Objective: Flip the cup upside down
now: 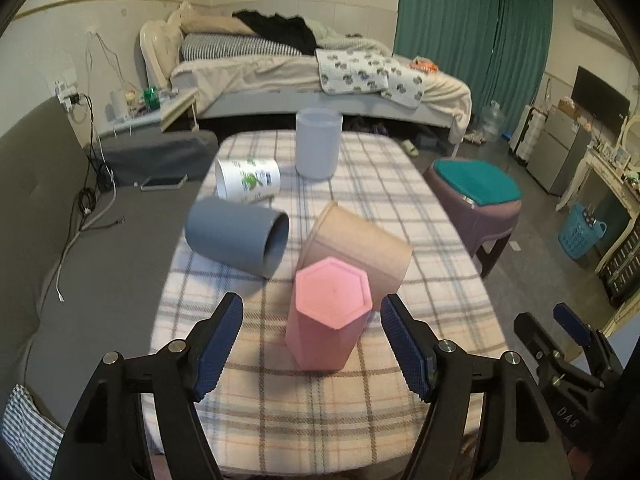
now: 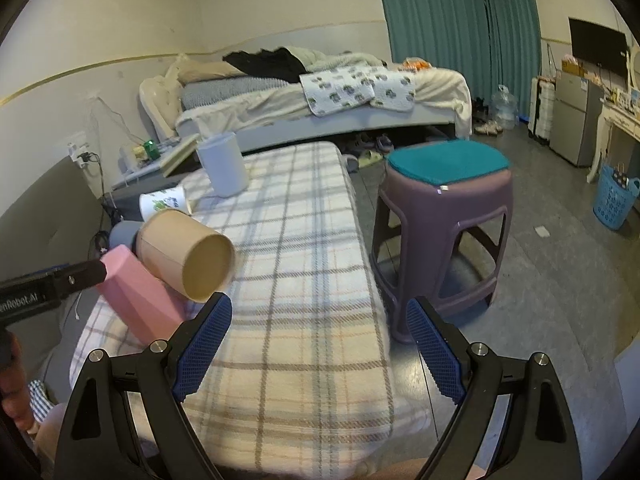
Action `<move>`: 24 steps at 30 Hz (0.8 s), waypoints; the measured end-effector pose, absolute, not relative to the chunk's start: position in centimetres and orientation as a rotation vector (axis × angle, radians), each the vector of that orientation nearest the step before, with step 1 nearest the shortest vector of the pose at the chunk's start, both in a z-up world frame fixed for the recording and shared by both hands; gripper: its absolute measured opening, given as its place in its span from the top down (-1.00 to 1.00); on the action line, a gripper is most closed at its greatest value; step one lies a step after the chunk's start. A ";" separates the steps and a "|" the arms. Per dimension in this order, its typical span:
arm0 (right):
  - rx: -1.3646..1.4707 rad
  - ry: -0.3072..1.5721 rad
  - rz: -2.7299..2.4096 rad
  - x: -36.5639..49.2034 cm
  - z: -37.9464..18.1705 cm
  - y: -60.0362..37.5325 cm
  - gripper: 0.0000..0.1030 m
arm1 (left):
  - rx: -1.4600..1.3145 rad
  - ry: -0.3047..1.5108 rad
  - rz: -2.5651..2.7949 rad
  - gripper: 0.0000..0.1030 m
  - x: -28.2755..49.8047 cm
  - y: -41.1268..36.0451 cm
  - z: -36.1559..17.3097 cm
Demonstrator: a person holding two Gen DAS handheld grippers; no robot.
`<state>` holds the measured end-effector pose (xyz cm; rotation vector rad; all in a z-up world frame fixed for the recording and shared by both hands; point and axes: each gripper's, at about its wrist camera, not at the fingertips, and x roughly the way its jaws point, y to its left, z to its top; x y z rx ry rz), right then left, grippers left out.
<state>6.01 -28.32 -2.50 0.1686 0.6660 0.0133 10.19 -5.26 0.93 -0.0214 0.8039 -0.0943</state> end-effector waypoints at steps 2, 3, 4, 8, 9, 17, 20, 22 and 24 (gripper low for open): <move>0.150 0.632 0.019 5.4 -1.8 -27.8 -0.74 | -0.022 0.760 -0.099 -0.45 9.2 -4.9 2.2; 0.139 0.610 0.023 4.9 -1.3 -27.5 -0.74 | -0.020 0.742 -0.097 -0.45 8.7 -4.7 2.7; 0.132 0.591 0.028 4.5 -0.8 -27.2 -0.74 | -0.018 0.723 -0.093 -0.45 8.2 -4.6 3.2; 0.127 0.535 0.049 2.2 1.5 -26.0 -0.74 | -0.036 0.612 -0.089 -0.45 4.5 -3.1 5.5; 0.123 0.510 0.058 1.2 2.2 -25.5 -0.74 | -0.043 0.588 -0.090 -0.45 3.5 -2.7 5.9; 0.103 0.419 0.120 -3.7 4.8 -22.3 -0.78 | -0.071 0.422 -0.017 -0.93 -2.2 -0.1 4.8; 0.095 0.390 0.105 -4.5 4.6 -21.3 -1.00 | -0.055 0.384 0.036 -0.94 -2.5 0.2 3.0; 0.092 0.390 0.106 -4.4 4.2 -21.1 -0.99 | -0.049 0.400 0.040 -0.94 -2.2 0.3 2.0; 0.088 0.410 0.106 -4.0 3.4 -21.1 -1.00 | -0.056 0.427 0.047 -0.94 -1.8 0.5 1.1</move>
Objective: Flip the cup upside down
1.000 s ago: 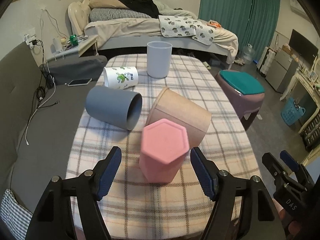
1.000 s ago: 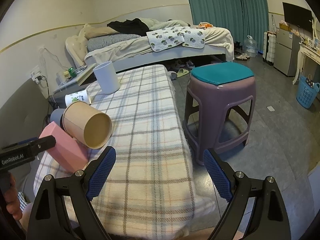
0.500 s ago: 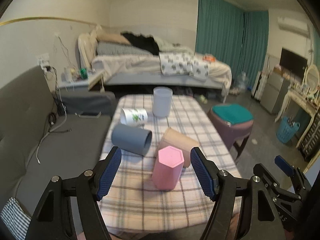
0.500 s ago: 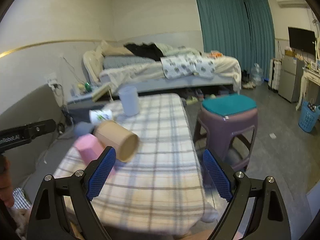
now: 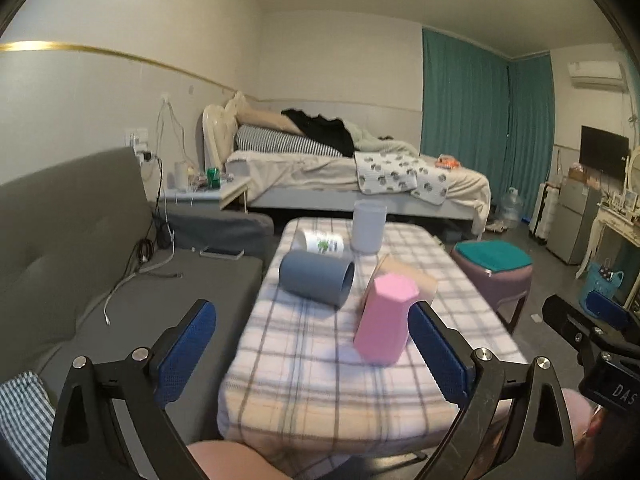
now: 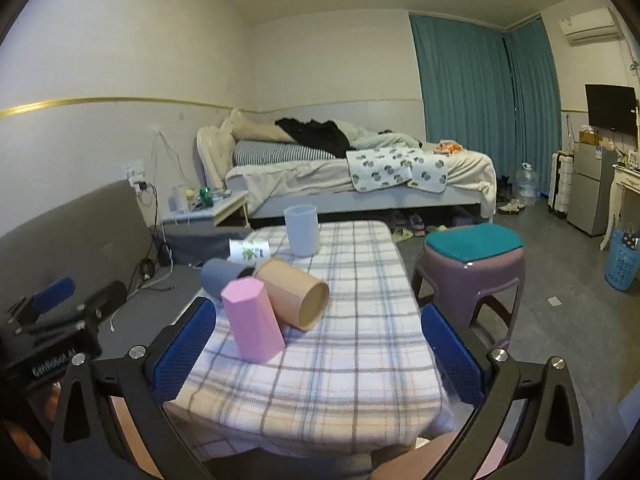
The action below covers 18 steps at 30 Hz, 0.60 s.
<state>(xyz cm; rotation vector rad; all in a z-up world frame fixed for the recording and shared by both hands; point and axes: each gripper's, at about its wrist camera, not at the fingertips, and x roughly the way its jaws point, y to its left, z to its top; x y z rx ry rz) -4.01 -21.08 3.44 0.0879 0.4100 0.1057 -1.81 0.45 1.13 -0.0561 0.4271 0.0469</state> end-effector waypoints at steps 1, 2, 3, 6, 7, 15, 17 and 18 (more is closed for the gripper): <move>0.085 0.423 0.101 -3.8 3.0 -21.1 -1.00 | -0.056 0.442 0.050 -0.94 -1.7 0.5 0.8; 0.084 0.443 0.097 -3.6 2.5 -21.1 -1.00 | -0.054 0.455 0.047 -0.94 -1.5 0.4 0.6; 0.086 0.457 0.097 -3.3 2.1 -21.2 -1.00 | -0.053 0.458 0.043 -0.94 -1.4 0.4 0.5; 0.091 0.469 0.098 -2.9 1.7 -21.2 -1.00 | -0.043 0.467 0.050 -0.94 -1.5 0.2 0.2; 0.089 0.470 0.099 -2.8 1.6 -21.2 -1.00 | -0.040 0.472 0.053 -0.94 -1.8 0.2 0.0; 0.083 0.481 0.097 -2.6 1.3 -21.2 -1.00 | -0.029 0.482 0.058 -0.94 -2.0 -0.1 -0.3; 0.080 0.481 0.097 -2.6 1.3 -21.1 -1.00 | -0.029 0.479 0.061 -0.94 -2.1 -0.1 -0.2; 0.079 0.482 0.098 -2.6 1.3 -21.1 -1.00 | -0.029 0.479 0.062 -0.94 -2.1 -0.1 -0.2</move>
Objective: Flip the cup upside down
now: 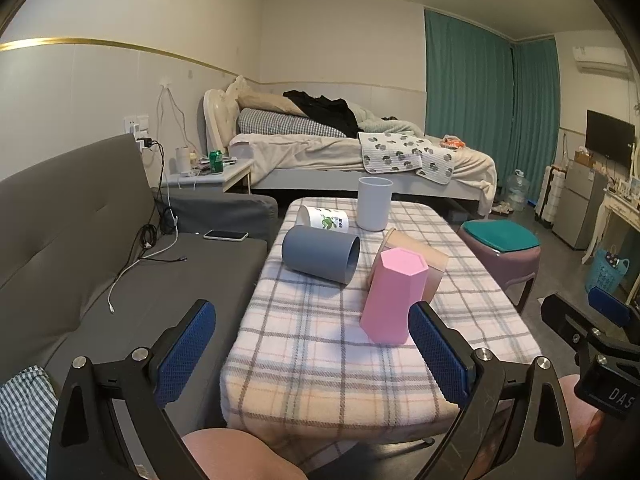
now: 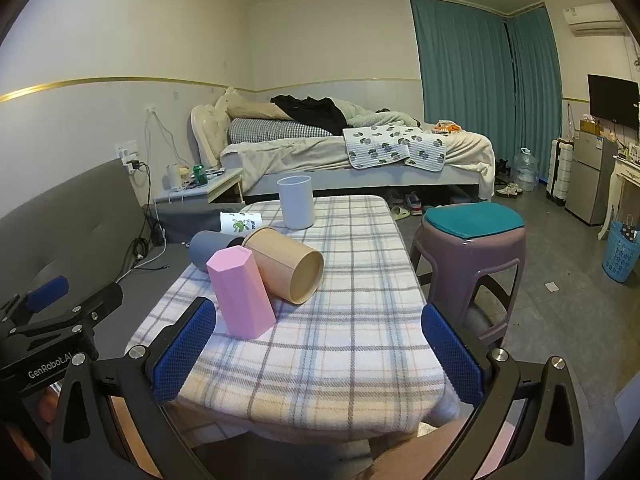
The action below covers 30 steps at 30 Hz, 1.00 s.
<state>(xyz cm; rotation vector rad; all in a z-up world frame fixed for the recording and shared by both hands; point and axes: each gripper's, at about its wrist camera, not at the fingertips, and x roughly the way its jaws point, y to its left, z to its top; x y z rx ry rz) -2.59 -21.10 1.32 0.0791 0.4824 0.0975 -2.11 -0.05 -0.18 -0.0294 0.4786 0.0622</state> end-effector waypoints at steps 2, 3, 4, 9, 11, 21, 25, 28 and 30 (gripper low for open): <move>0.075 0.486 0.098 -2.5 1.3 -21.1 -1.00 | -0.029 0.480 0.066 -0.94 -2.1 0.0 -0.2; 0.075 0.487 0.099 -2.5 1.3 -21.1 -1.00 | -0.029 0.483 0.067 -0.94 -2.1 0.0 -0.2; 0.075 0.489 0.100 -2.5 1.3 -21.1 -1.00 | -0.032 0.485 0.064 -0.94 -2.1 0.1 -0.1; 0.073 0.492 0.094 -2.6 1.2 -21.1 -1.00 | -0.041 0.489 0.067 -0.94 -2.0 0.3 0.1; 0.070 0.493 0.094 -2.7 1.2 -21.1 -1.00 | -0.039 0.488 0.067 -0.94 -2.0 0.4 0.1; 0.075 0.497 0.080 -2.5 1.0 -21.4 -1.00 | -0.041 0.488 0.065 -0.94 -2.0 0.5 0.1; 0.074 0.498 0.079 -2.5 1.0 -21.4 -0.99 | -0.044 0.488 0.068 -0.94 -1.9 0.6 0.0; 0.075 0.498 0.079 -2.5 1.0 -21.4 -1.00 | -0.044 0.489 0.067 -0.94 -1.9 0.7 0.0; 0.074 0.499 0.078 -2.4 1.0 -21.4 -1.00 | -0.044 0.488 0.066 -0.94 -1.9 0.7 0.0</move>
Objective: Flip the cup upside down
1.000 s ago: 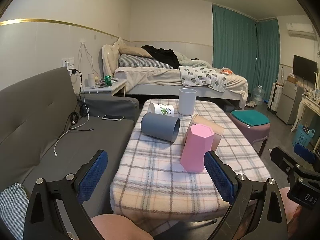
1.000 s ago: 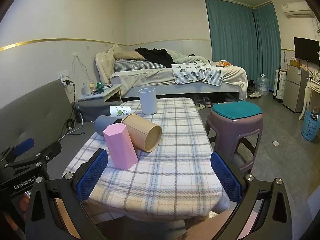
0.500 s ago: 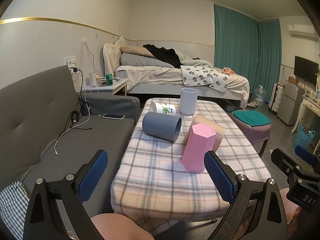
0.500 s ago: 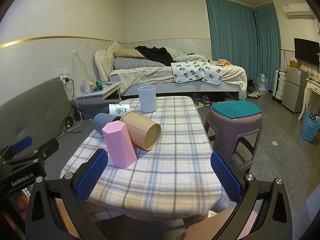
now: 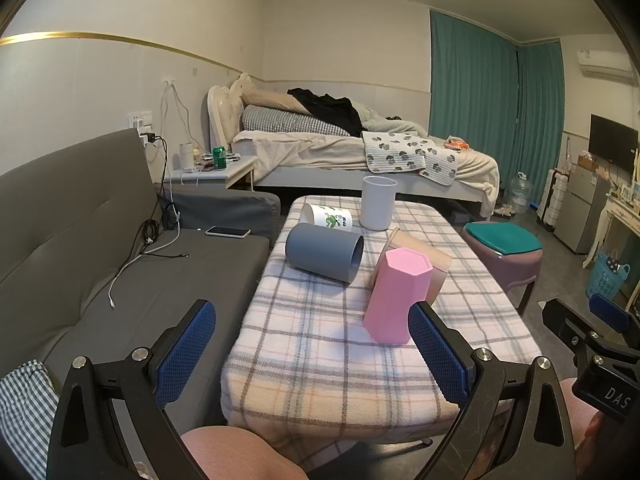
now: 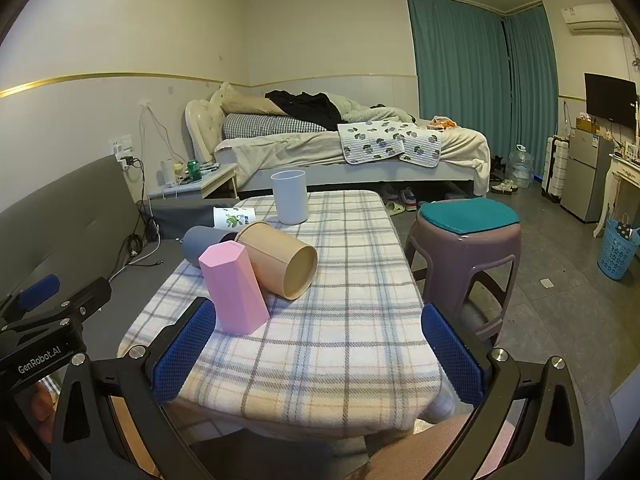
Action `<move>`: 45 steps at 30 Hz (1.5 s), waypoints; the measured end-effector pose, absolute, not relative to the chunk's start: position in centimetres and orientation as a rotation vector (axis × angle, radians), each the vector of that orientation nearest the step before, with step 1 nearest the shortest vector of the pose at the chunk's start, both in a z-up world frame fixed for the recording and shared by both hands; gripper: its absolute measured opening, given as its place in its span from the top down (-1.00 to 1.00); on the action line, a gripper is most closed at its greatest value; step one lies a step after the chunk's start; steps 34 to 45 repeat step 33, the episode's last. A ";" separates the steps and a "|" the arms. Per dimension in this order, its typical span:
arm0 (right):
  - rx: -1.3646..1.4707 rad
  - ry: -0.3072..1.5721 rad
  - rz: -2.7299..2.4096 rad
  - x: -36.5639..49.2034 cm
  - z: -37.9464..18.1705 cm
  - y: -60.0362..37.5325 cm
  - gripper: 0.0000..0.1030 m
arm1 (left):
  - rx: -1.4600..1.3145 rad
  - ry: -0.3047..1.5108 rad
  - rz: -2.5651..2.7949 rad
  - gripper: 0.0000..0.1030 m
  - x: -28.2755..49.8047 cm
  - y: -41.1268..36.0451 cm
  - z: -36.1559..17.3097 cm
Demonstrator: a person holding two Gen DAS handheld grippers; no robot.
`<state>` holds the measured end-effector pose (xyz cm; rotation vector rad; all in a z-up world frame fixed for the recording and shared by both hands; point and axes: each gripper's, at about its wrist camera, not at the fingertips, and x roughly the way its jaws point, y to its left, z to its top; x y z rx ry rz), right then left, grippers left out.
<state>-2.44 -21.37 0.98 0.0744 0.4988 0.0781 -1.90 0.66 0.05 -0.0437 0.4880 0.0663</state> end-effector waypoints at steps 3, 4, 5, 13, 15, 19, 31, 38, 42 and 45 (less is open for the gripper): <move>0.073 0.499 0.078 -2.4 1.0 -21.4 -1.00 | -0.040 0.488 0.063 -0.94 -1.9 0.6 0.0; 0.073 0.499 0.079 -2.4 1.0 -21.4 -1.00 | -0.039 0.488 0.062 -0.94 -1.9 0.6 0.0; 0.073 0.498 0.079 -2.4 1.0 -21.3 -1.00 | -0.040 0.488 0.061 -0.94 -1.9 0.5 0.0; 0.073 0.500 0.078 -2.4 1.0 -21.4 -1.00 | -0.041 0.487 0.064 -0.94 -1.9 0.4 -0.1; 0.073 0.499 0.079 -2.4 1.0 -21.4 -1.00 | -0.039 0.488 0.063 -0.94 -1.9 0.4 -0.1; 0.071 0.504 0.079 -2.4 0.9 -21.3 -1.00 | -0.041 0.488 0.064 -0.94 -1.9 0.4 -0.1; 0.070 0.507 0.080 -2.4 0.7 -21.2 -1.00 | -0.050 0.493 0.066 -0.94 -2.0 0.1 -0.3; 0.069 0.507 0.080 -2.4 0.6 -21.3 -1.00 | -0.055 0.494 0.068 -0.94 -2.0 0.2 -0.4; 0.069 0.507 0.080 -2.4 0.6 -21.3 -1.00 | -0.055 0.494 0.068 -0.94 -2.0 0.2 -0.4; 0.069 0.507 0.080 -2.4 0.6 -21.3 -1.00 | -0.055 0.494 0.068 -0.94 -2.0 0.2 -0.4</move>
